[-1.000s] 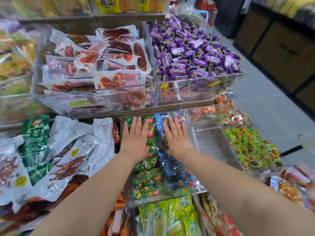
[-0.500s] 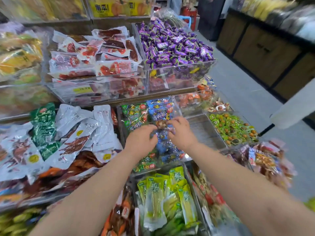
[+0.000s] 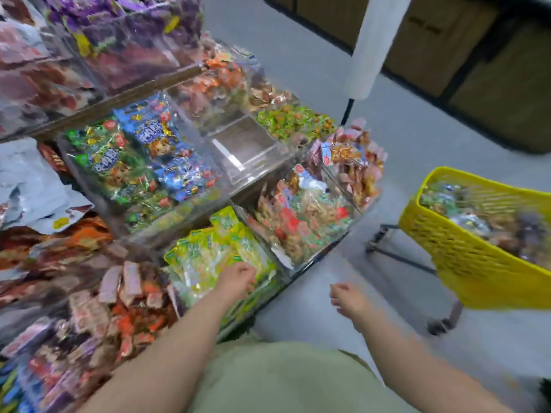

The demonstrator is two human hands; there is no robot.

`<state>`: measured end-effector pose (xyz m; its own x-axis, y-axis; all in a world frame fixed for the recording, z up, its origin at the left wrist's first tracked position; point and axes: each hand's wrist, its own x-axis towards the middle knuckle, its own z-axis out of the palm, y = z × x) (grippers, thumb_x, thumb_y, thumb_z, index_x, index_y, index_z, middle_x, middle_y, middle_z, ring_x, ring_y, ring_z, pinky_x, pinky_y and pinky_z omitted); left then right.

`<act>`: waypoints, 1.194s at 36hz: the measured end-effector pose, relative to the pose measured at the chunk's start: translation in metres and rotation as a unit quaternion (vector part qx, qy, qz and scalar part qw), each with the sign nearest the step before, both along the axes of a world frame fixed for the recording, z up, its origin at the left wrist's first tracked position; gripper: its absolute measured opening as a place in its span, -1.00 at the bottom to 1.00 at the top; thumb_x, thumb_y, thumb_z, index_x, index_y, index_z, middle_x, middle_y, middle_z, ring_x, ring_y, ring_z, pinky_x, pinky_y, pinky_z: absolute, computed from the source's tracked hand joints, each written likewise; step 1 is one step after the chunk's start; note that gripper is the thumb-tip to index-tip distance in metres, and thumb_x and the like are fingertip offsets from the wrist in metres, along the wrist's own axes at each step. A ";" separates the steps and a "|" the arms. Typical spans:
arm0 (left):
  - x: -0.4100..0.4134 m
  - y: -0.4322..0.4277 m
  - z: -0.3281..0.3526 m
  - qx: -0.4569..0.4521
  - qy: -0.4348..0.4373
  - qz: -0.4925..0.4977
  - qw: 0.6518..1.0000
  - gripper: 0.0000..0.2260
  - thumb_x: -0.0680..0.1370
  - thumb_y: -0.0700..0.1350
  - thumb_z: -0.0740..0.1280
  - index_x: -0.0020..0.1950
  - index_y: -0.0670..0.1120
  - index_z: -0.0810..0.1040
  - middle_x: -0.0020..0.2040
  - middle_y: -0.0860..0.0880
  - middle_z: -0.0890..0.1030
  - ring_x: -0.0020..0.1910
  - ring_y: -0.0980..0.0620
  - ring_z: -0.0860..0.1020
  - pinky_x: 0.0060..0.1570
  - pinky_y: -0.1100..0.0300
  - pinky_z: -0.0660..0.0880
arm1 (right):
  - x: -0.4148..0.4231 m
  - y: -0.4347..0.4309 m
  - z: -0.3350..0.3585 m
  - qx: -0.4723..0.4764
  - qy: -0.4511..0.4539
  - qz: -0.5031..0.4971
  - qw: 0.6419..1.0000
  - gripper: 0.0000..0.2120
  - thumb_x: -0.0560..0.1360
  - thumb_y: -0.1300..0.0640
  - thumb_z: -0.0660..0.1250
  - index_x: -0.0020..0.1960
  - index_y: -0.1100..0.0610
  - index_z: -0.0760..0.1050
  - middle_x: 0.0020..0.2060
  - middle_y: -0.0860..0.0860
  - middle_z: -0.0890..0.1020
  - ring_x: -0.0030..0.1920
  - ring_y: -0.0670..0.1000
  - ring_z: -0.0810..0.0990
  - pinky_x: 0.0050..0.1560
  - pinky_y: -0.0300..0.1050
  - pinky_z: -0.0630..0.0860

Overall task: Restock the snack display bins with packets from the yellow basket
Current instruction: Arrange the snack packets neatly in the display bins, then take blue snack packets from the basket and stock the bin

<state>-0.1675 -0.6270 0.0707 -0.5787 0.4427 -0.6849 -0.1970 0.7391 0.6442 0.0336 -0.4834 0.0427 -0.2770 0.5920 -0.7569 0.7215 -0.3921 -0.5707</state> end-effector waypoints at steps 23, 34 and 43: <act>0.224 0.127 -0.065 -0.171 0.000 -0.316 0.933 -0.75 0.58 -0.24 0.21 -0.31 -0.16 0.46 -0.31 -0.16 0.54 -0.33 -0.06 0.47 -0.29 0.17 0.32 | 0.359 0.045 -0.018 -0.143 -0.032 -0.410 0.900 -0.90 0.55 0.19 0.19 -0.14 0.14 0.40 -0.30 0.04 0.48 -0.34 -0.03 0.46 -0.28 -0.20 0.36; 0.225 0.272 -0.075 -0.152 -0.031 -0.370 0.916 -0.83 0.61 -0.26 0.13 -0.17 -0.12 0.34 -0.35 -0.10 0.35 -0.49 0.04 0.29 -0.53 0.31 0.14 | 0.371 0.101 -0.038 -0.202 -0.026 -0.484 0.851 -0.88 0.57 0.11 0.24 0.00 0.18 0.44 -0.15 0.06 0.54 -0.10 0.05 0.54 -0.02 -0.08 0.42; 0.199 0.428 -0.067 -0.153 -0.050 -0.379 0.911 -0.88 0.61 -0.21 0.17 -0.12 -0.15 0.40 -0.24 -0.17 0.47 -0.42 -0.03 0.39 -0.37 0.22 0.23 | 0.350 0.227 -0.017 -0.151 -0.034 -0.501 0.852 -0.93 0.56 0.15 0.22 -0.08 0.14 0.42 -0.21 0.04 0.52 -0.22 0.00 0.50 -0.01 -0.09 0.41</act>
